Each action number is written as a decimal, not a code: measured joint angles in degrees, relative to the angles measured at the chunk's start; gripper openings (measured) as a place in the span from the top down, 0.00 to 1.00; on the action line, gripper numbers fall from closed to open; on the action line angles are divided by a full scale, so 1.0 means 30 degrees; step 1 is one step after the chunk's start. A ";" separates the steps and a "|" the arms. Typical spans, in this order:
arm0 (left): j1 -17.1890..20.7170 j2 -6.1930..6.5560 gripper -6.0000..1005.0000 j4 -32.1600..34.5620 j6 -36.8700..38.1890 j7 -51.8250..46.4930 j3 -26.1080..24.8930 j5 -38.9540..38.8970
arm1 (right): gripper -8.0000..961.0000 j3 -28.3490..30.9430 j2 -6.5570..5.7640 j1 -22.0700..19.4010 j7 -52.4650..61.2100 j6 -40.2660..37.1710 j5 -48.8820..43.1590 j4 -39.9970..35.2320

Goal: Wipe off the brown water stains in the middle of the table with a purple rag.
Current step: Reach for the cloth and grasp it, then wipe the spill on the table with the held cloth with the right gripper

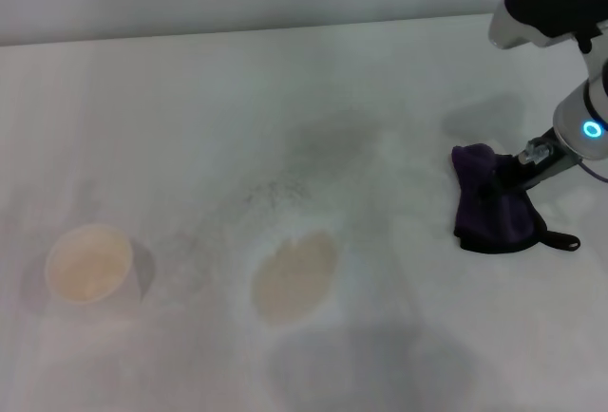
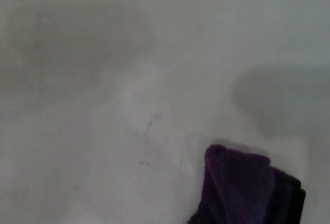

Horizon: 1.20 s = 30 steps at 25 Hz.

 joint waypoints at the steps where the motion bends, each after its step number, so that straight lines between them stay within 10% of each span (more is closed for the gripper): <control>1: -0.0001 -0.0003 0.11 -0.0017 -0.0002 0.0016 0.0000 0.0001 | 0.21 -0.0072 0.0000 0.0016 -0.0006 -0.0068 -0.0002 0.0151; 30: -0.0221 -0.0090 0.11 -0.0327 -0.0312 0.0496 0.0001 0.0031 | 0.50 -0.0446 0.0009 0.1379 -0.0127 -0.0948 -0.0126 0.2521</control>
